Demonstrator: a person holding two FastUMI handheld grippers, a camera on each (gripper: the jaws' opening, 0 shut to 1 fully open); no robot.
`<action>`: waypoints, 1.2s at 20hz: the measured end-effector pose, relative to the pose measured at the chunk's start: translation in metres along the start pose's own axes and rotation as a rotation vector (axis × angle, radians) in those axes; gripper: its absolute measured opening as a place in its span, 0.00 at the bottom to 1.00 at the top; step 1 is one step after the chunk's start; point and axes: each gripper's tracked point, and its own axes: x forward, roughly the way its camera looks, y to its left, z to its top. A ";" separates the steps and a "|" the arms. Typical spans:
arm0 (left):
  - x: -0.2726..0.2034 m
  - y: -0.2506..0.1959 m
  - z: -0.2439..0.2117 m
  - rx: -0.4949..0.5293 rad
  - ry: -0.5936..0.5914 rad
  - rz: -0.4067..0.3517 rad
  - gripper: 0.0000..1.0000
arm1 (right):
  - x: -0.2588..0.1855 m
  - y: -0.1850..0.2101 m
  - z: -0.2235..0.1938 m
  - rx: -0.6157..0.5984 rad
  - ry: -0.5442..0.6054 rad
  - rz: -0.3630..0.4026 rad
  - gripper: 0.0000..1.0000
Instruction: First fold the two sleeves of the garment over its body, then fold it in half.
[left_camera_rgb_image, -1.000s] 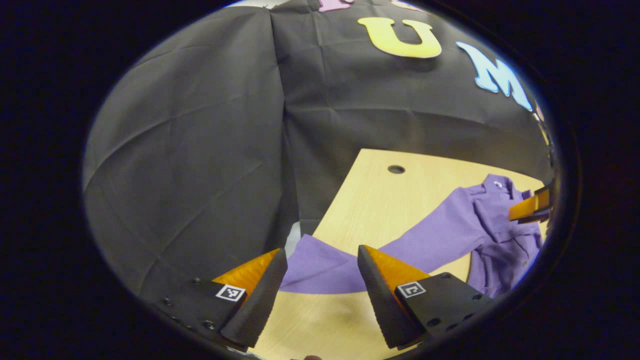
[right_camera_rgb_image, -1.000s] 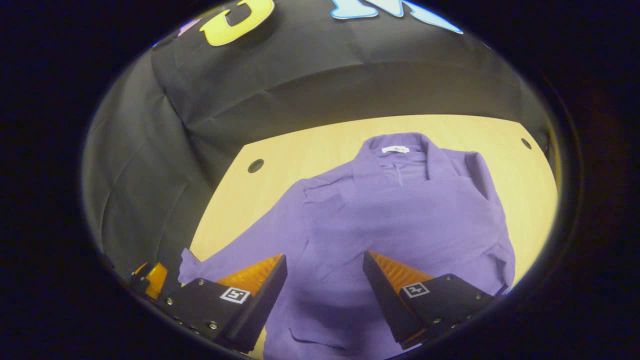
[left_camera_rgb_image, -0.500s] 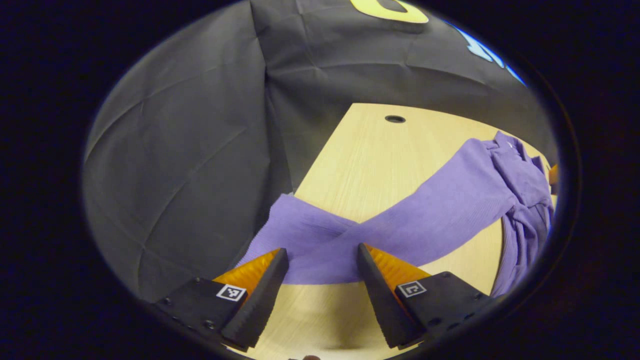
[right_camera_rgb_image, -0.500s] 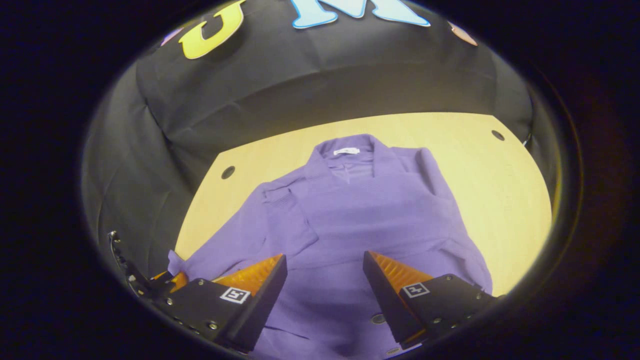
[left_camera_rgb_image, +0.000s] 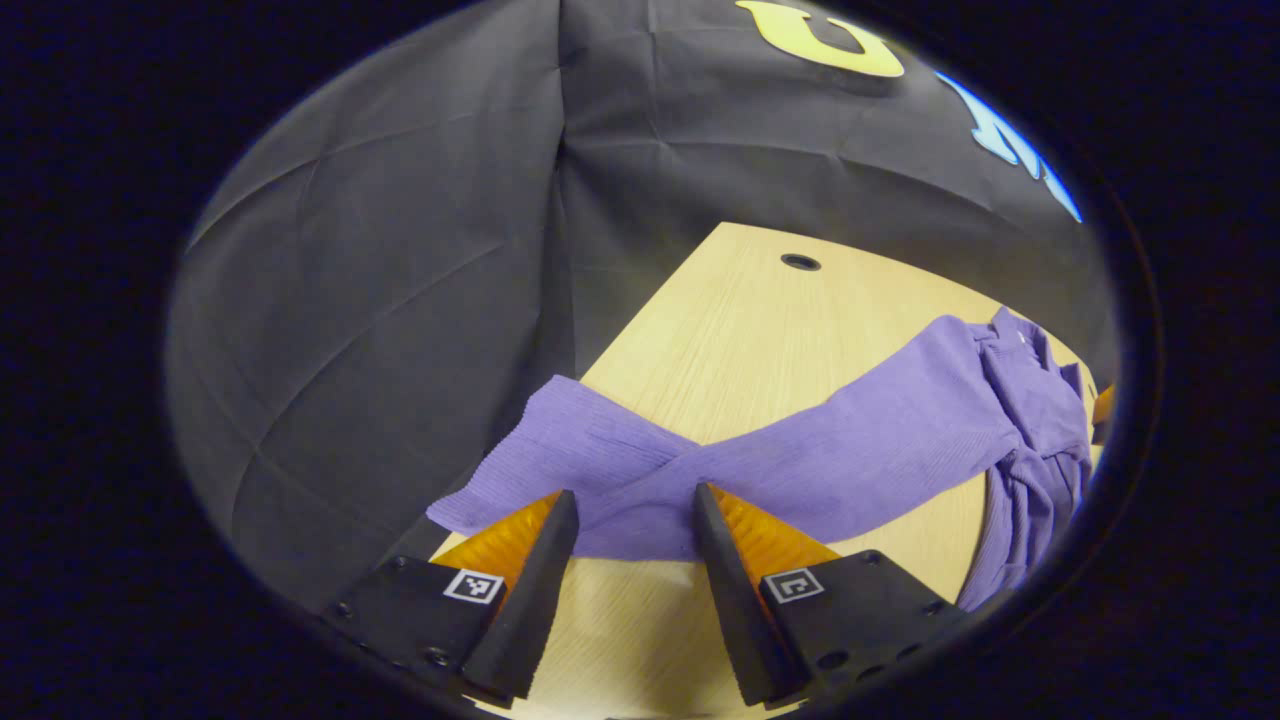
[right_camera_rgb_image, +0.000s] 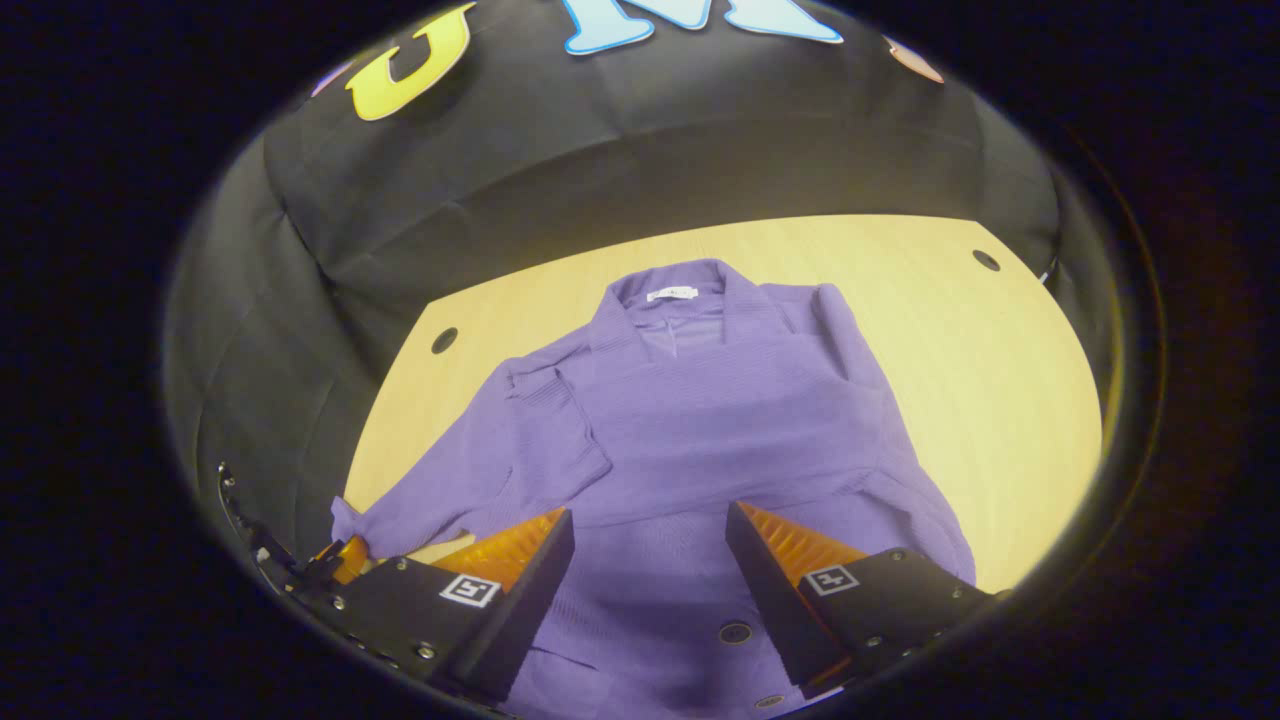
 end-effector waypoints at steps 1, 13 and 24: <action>0.003 -0.003 0.001 -0.005 0.001 -0.012 0.77 | -0.001 -0.001 -0.001 0.000 0.002 0.001 0.94; 0.006 -0.013 0.008 -0.005 0.039 0.054 0.07 | -0.016 -0.025 0.000 0.004 -0.011 0.001 0.94; -0.021 -0.090 0.083 0.011 -0.064 -0.049 0.07 | -0.027 -0.051 0.005 0.055 -0.043 0.000 0.94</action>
